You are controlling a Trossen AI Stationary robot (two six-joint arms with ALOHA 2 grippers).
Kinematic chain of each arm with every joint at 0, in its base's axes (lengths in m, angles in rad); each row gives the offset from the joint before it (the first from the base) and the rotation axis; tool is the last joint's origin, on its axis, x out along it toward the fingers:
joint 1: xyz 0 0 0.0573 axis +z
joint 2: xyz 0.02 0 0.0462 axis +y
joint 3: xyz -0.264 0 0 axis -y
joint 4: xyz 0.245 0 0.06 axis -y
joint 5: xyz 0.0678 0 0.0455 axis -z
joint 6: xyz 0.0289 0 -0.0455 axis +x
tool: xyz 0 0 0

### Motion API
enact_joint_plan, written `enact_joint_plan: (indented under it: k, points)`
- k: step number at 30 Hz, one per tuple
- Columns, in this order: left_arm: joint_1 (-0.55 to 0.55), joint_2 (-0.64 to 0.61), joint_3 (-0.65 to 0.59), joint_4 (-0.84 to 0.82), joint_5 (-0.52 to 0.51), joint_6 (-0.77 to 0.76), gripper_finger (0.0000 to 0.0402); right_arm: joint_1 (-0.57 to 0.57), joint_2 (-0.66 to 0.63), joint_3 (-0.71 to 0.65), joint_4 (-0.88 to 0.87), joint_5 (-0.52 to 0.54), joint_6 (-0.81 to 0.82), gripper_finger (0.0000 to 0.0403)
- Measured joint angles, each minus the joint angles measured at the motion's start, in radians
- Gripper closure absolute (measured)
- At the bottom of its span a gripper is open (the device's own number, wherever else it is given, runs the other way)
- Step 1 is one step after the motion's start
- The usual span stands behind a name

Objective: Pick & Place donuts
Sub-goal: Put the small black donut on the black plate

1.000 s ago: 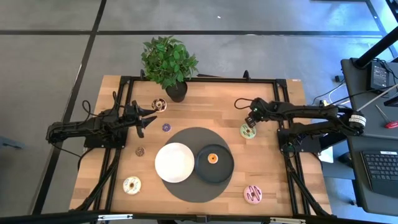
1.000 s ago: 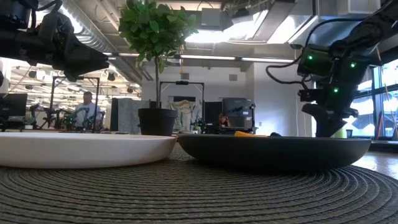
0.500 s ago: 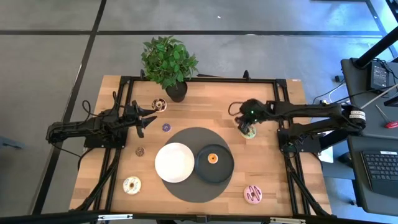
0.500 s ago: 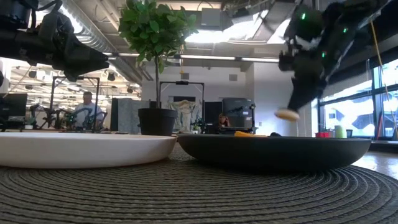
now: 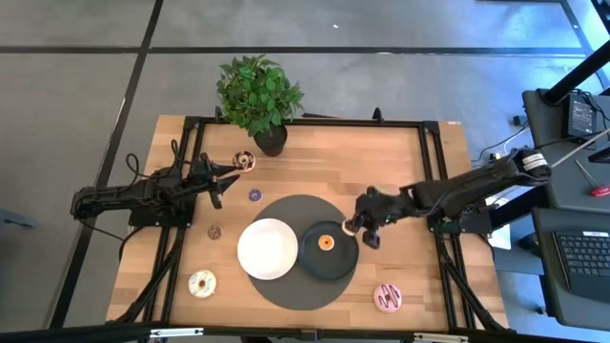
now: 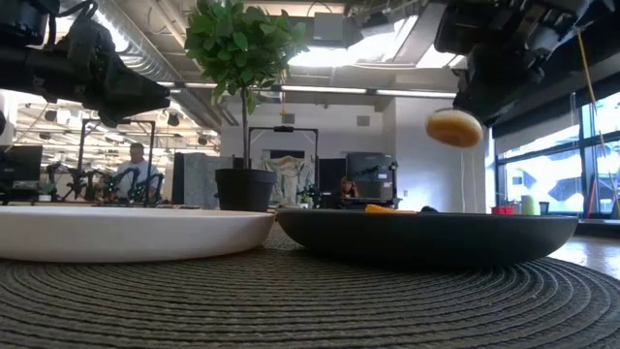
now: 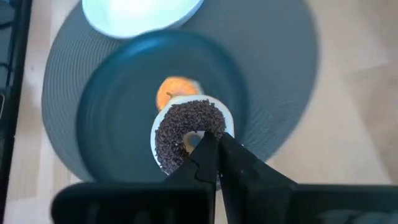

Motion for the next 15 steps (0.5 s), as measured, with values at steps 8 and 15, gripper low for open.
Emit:
enact_joint_plan:
  k: [8,15]
  points:
    - [0.0,0.0,0.0,0.0,0.001,0.0,0.0258,0.07,0.187,0.063,0.027,0.0,0.022,0.0392]
    - [0.0,0.0,0.0,0.0,0.003,0.0,0.0259,0.095,0.318,0.116,0.024,-0.008,0.016,0.0392]
